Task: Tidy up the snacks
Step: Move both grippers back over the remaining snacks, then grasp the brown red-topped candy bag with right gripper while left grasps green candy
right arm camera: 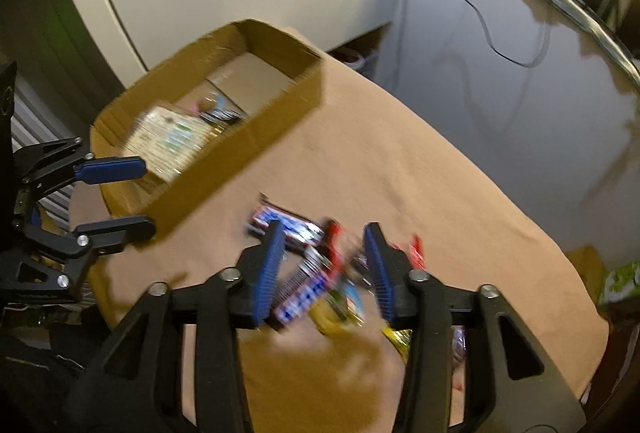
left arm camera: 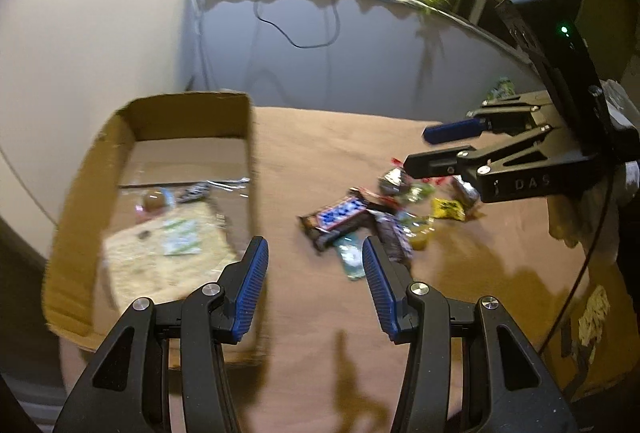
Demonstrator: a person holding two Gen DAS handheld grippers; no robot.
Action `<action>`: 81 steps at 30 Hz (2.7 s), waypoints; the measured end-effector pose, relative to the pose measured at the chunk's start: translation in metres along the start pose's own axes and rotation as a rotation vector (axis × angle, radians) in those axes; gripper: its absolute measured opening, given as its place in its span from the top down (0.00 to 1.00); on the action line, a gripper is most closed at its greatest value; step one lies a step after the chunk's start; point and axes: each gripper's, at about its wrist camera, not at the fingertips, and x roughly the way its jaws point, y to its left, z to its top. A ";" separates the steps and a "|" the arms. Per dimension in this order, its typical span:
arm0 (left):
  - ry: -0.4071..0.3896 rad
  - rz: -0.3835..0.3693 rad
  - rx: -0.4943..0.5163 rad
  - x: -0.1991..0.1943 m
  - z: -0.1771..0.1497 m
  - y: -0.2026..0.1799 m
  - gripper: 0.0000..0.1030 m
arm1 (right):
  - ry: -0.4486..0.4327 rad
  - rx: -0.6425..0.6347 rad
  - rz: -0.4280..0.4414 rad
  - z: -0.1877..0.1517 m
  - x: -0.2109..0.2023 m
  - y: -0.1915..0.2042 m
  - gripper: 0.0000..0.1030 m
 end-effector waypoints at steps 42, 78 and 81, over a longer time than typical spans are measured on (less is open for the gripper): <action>0.186 0.015 0.081 0.072 -0.033 -0.076 0.53 | 0.071 0.206 -0.061 -0.105 0.011 -0.127 0.36; 0.173 0.012 0.109 0.077 -0.035 -0.075 0.74 | 0.135 0.225 -0.022 -0.098 0.036 -0.115 0.64; 0.164 0.006 0.106 0.075 -0.035 -0.076 0.74 | 0.129 0.231 -0.024 -0.099 0.032 -0.115 0.65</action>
